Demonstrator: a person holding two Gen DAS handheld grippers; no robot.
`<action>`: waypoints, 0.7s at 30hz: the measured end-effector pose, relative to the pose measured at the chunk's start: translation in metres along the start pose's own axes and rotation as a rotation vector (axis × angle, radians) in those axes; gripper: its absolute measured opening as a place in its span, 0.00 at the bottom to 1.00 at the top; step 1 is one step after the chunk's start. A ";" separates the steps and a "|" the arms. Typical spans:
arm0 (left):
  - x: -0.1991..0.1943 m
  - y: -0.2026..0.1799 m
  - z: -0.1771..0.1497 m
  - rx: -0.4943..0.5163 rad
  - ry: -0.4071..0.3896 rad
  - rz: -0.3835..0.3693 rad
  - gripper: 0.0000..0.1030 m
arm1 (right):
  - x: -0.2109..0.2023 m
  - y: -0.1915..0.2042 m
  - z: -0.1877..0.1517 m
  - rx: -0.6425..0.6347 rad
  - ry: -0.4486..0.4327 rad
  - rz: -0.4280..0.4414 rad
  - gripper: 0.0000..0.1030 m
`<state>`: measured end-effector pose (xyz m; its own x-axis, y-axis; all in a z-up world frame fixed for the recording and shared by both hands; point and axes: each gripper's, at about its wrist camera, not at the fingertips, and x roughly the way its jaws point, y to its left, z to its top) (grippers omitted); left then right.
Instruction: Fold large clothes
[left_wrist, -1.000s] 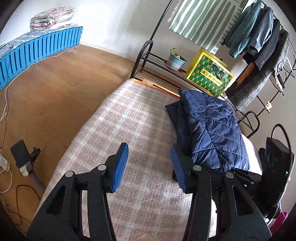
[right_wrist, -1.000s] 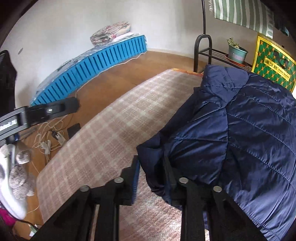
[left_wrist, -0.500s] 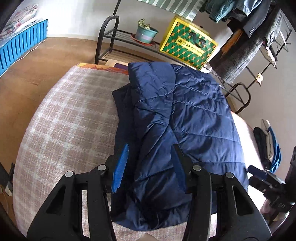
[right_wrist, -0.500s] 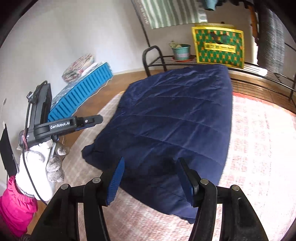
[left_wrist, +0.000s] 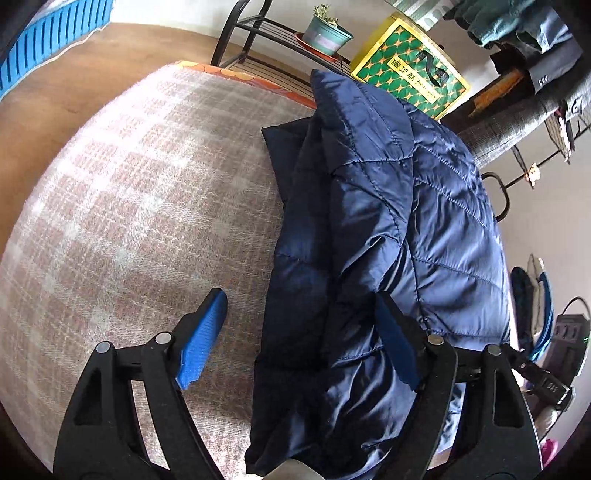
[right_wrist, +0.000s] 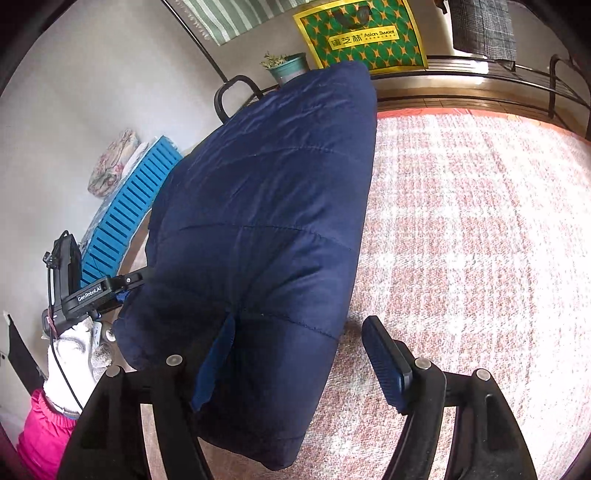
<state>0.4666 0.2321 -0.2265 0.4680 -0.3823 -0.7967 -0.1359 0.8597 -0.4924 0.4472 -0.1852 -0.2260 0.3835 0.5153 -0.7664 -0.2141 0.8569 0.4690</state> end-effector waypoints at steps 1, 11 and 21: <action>-0.002 0.004 0.003 -0.032 0.011 -0.038 0.80 | 0.000 -0.003 0.001 0.009 0.001 0.023 0.71; 0.008 0.033 0.038 -0.218 0.053 -0.226 0.80 | 0.011 -0.028 0.025 0.088 0.009 0.163 0.80; 0.018 0.041 0.056 -0.235 0.097 -0.268 0.87 | 0.034 -0.026 0.042 0.106 0.020 0.212 0.81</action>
<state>0.5182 0.2794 -0.2413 0.4311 -0.6231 -0.6526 -0.2223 0.6277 -0.7461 0.5037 -0.1908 -0.2456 0.3223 0.6844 -0.6540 -0.1916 0.7237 0.6629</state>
